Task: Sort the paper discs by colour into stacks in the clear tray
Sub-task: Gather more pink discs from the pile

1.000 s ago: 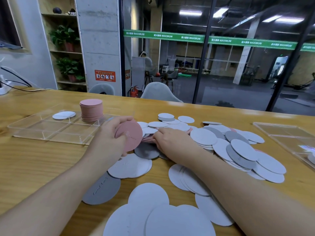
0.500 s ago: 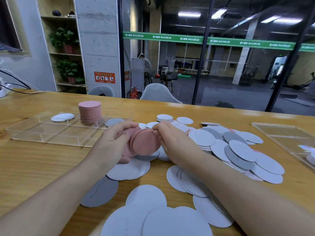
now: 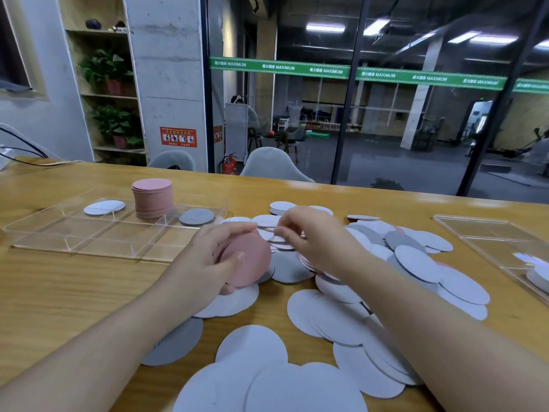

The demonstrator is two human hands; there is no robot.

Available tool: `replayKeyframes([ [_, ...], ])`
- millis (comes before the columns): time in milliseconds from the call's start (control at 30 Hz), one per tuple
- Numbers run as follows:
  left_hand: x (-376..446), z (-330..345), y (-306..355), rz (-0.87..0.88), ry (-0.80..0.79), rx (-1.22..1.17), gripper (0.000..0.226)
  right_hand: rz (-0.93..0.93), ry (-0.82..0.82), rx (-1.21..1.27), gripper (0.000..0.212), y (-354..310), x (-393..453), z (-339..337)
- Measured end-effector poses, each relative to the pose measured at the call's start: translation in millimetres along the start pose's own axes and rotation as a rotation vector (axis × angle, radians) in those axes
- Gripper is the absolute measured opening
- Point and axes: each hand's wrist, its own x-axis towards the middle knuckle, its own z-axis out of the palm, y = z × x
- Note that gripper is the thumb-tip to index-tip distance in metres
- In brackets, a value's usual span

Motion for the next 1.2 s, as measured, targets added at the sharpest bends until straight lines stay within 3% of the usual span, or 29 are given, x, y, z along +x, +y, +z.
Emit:
replayKeyframes([
  [167, -3, 4, 3, -0.005, -0.050, -0.004, 0.047, 0.146, -0.032, -0.424, 0.022, 39, -1, -12],
  [633, -4, 3, 6, -0.021, -0.050, 0.014, 0.045, 0.229, -0.056, -0.560, 0.030, 31, 2, 7],
  [900, -4, 4, 5, -0.025, -0.047, 0.011, 0.046, 0.116, -0.096, -0.719, 0.022, 25, 4, 7],
  [1067, -2, 4, 4, -0.031, -0.039, 0.000, 0.046, 0.038, -0.062, -0.677, 0.018, 28, 6, 0],
  [1200, -2, 4, 4, -0.032, -0.030, 0.004, 0.047, 0.019, -0.010, -0.311, 0.018, 22, 4, -27],
])
